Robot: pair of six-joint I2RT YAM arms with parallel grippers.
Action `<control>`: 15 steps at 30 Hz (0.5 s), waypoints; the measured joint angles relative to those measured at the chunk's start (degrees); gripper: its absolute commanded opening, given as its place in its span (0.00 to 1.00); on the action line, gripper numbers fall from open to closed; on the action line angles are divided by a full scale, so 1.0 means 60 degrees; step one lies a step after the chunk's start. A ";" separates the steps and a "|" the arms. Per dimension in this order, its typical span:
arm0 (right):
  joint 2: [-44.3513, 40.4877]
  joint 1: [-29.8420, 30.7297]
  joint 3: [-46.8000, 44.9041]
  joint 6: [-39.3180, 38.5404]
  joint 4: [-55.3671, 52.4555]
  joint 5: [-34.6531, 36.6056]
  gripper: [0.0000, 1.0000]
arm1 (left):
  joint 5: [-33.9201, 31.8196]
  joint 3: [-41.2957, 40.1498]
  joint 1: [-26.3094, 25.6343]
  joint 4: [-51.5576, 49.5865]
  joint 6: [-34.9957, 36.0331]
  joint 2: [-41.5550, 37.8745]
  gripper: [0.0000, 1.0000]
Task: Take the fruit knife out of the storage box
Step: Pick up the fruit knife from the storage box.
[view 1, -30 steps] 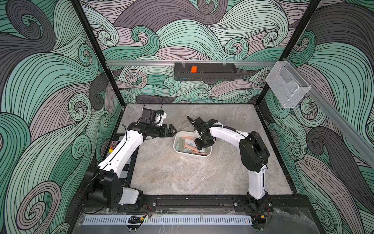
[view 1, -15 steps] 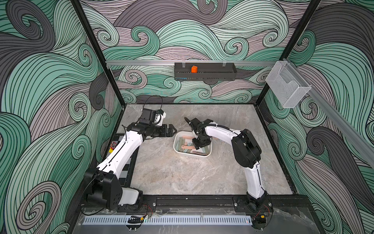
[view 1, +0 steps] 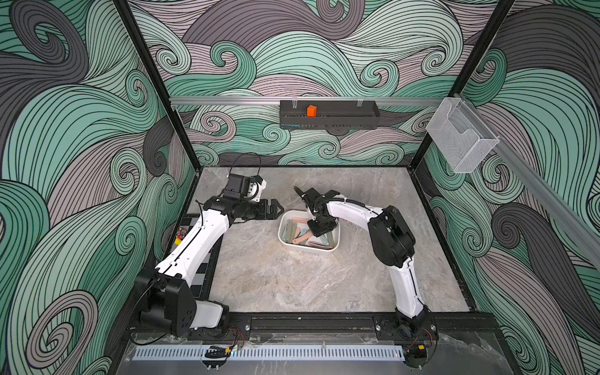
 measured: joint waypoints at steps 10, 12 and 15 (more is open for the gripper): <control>0.0051 -0.0007 0.0033 -0.0284 0.0157 0.0164 0.20 | 0.0011 0.0000 0.0000 0.0000 0.0000 0.0015 0.99; 0.0051 -0.0007 0.0062 -0.0335 0.0113 0.0189 0.18 | 0.0015 0.0000 0.0000 0.0000 0.0000 0.0018 0.99; 0.0029 0.0000 0.0142 -0.0390 -0.0015 0.0193 0.17 | 0.0029 0.0000 0.0000 0.0000 0.0000 0.0018 0.99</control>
